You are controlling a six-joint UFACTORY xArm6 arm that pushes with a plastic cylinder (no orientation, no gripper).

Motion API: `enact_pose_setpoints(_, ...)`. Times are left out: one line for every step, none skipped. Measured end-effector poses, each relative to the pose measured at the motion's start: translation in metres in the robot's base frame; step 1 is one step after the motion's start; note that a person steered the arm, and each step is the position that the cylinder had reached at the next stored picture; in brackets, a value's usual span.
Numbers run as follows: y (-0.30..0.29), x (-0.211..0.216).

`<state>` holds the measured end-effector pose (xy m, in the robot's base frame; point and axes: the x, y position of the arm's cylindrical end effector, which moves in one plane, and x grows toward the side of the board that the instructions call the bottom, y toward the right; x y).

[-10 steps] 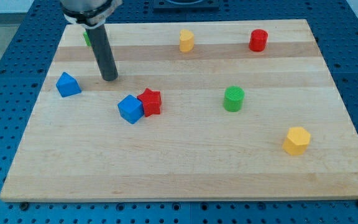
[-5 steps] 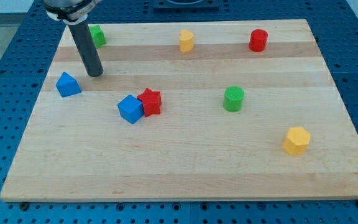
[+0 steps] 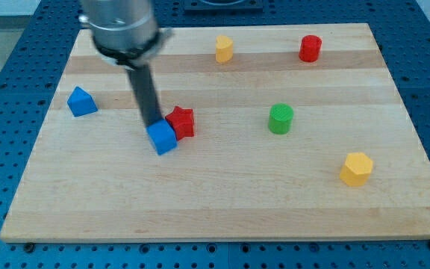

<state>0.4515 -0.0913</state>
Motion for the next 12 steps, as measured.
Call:
enact_pose_setpoints(0.074,0.0)
enact_pose_setpoints(0.09,-0.012)
enact_pose_setpoints(0.126,-0.015)
enact_pose_setpoints(0.164,0.02)
enact_pose_setpoints(0.162,-0.013)
enact_pose_setpoints(0.17,-0.049)
enact_pose_setpoints(0.216,-0.046)
enact_pose_setpoints(0.214,-0.083)
enact_pose_setpoints(0.299,-0.062)
enact_pose_setpoints(0.292,-0.005)
enact_pose_setpoints(0.296,-0.009)
enact_pose_setpoints(0.339,-0.05)
